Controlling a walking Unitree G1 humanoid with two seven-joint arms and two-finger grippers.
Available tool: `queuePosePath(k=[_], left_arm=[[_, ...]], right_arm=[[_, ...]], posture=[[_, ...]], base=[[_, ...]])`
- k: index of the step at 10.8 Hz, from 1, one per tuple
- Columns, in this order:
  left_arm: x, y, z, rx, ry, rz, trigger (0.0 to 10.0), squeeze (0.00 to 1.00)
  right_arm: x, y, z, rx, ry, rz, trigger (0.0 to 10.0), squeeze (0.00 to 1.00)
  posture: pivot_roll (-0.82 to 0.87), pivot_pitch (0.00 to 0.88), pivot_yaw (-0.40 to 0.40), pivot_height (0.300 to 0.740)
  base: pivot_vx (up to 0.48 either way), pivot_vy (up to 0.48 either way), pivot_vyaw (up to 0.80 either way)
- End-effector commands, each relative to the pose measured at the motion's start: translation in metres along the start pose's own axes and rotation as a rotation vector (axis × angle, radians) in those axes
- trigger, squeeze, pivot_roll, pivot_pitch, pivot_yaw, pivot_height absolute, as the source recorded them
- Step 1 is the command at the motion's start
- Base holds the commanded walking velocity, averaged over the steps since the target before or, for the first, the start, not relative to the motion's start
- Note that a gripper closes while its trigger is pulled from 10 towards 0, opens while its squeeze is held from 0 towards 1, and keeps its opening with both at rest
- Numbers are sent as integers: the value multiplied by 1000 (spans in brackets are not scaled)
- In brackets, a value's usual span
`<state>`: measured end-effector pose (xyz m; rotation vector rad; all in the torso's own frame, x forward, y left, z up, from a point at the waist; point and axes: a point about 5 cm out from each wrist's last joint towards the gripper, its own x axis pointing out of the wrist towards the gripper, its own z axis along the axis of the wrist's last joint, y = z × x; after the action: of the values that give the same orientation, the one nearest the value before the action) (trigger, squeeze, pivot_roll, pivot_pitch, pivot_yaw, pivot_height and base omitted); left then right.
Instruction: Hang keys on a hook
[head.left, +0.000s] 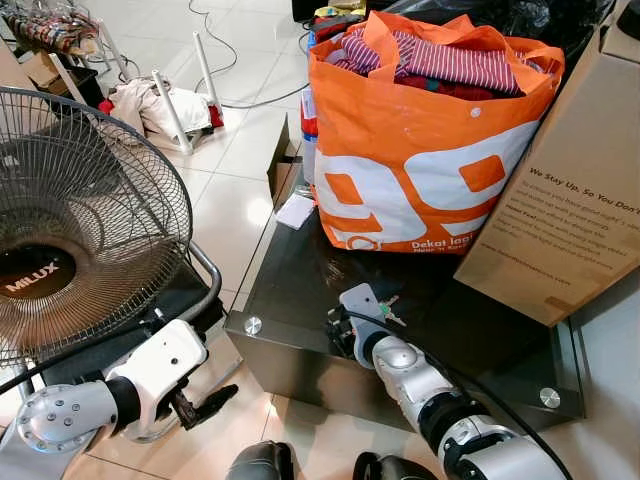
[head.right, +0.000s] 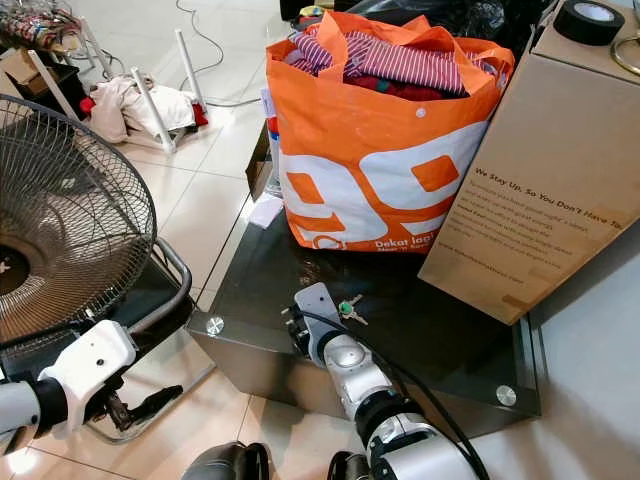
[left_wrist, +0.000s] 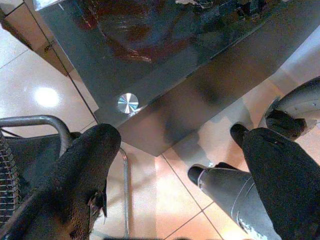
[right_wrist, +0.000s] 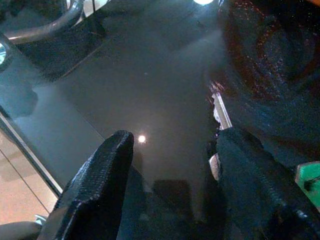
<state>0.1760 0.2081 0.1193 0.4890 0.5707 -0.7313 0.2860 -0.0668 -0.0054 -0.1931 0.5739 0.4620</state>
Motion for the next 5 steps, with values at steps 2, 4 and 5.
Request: queuePosePath(k=[2, 4, 5], left_arm=[[2, -3, 3, 7, -11, -6, 10000, 0], [12, -6, 6, 3, -30, -20, 10000, 0], [21, -9, 8, -4, -51, -31, 10000, 0]], right_arm=[[-7, -11, -27, 37, 118, -24, 10000, 0], [-14, -23, -36, 6, 141, 12, 10000, 0], [-21, -28, -44, -8, 140, 58, 10000, 0]], posture=[[131, 141, 23, 740], [76, 105, 21, 740], [43, 83, 15, 740]], base=[[0, 0, 0], [0, 0, 0], [0, 0, 0]])
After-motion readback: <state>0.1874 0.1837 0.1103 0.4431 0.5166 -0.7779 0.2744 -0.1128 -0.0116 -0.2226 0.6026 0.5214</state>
